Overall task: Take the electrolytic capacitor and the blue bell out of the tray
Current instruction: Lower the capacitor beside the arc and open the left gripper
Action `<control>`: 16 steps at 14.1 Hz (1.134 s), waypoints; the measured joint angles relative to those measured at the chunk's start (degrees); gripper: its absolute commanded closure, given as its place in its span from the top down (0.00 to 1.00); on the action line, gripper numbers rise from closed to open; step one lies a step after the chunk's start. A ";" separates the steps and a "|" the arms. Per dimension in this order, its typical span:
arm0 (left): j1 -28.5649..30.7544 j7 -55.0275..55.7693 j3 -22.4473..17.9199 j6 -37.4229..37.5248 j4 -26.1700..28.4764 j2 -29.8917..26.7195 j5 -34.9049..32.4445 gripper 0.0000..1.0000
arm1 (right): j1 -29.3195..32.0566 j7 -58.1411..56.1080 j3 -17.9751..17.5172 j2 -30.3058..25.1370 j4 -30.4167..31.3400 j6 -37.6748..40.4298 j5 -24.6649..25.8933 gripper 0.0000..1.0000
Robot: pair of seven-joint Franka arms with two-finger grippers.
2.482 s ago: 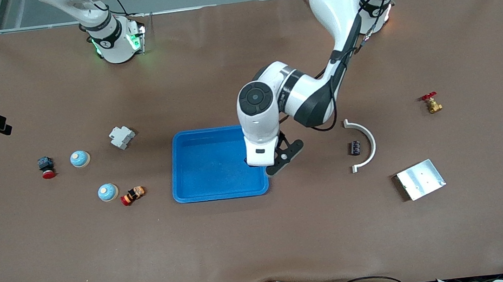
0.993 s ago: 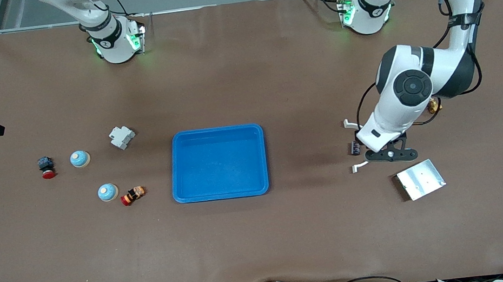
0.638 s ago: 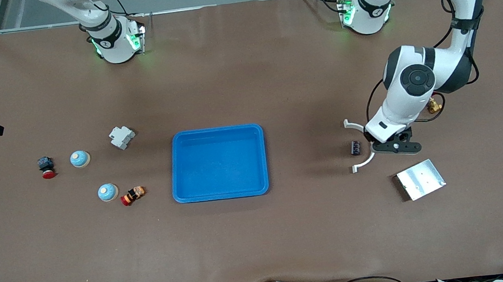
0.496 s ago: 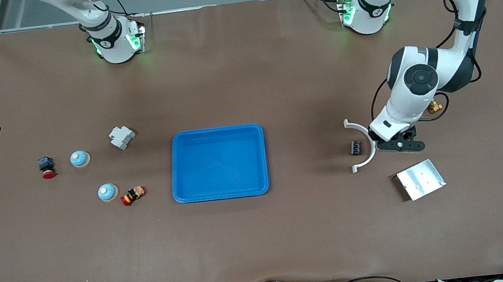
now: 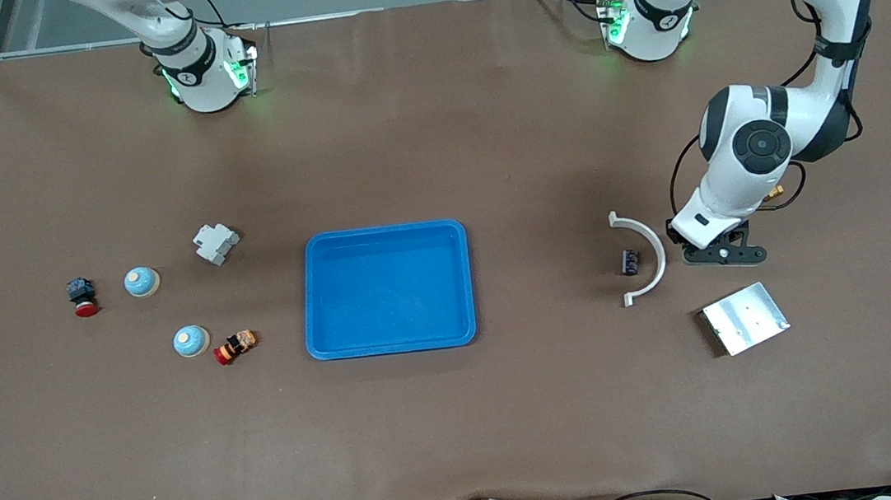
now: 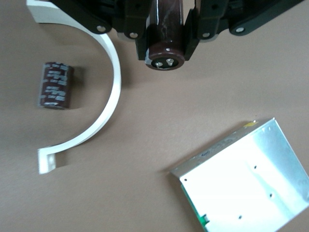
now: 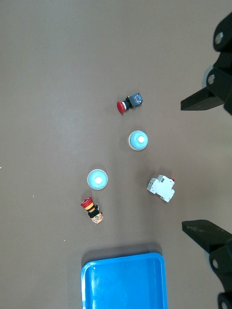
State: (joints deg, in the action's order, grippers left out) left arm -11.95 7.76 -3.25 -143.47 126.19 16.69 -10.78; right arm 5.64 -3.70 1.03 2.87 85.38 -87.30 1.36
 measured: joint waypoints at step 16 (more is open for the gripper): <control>2.25 0.00 0.02 -9.90 2.96 6.55 0.00 0.00 | 0.46 -0.13 -0.14 0.00 0.00 -0.34 -0.04 1.00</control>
State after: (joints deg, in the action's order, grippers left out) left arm -9.71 7.76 -3.23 -153.36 129.15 23.24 -10.79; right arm 6.10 -3.83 0.90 2.87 85.38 -87.64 1.32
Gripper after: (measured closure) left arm 0.674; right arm 0.000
